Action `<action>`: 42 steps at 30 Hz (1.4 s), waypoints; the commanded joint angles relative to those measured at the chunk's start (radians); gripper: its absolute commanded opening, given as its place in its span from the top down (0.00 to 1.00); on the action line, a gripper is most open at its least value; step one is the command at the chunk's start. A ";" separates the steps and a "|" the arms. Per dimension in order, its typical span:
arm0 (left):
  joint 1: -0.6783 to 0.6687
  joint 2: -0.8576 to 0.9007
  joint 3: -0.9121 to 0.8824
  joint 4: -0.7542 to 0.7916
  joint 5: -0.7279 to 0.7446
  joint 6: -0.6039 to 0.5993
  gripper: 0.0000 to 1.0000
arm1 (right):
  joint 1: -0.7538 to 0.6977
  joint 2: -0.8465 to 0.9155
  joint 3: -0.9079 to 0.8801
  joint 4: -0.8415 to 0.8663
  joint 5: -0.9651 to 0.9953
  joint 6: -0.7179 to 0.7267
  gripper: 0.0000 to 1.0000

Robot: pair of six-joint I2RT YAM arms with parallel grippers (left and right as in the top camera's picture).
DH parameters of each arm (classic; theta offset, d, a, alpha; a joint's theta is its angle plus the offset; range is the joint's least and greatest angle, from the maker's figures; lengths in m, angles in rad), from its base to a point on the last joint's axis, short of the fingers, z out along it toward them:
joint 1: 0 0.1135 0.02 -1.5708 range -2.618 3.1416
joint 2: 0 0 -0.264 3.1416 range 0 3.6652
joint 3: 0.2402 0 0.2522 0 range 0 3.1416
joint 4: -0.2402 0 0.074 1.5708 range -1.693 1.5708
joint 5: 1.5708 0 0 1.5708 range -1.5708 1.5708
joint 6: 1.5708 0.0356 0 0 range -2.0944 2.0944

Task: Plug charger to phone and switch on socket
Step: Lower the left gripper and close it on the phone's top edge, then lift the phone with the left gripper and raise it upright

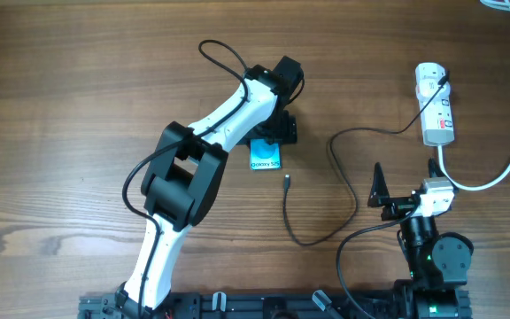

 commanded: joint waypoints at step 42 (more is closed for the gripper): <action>0.324 -0.138 0.214 -0.299 1.455 0.087 0.32 | -0.004 -0.004 -0.001 0.003 0.013 -0.011 0.00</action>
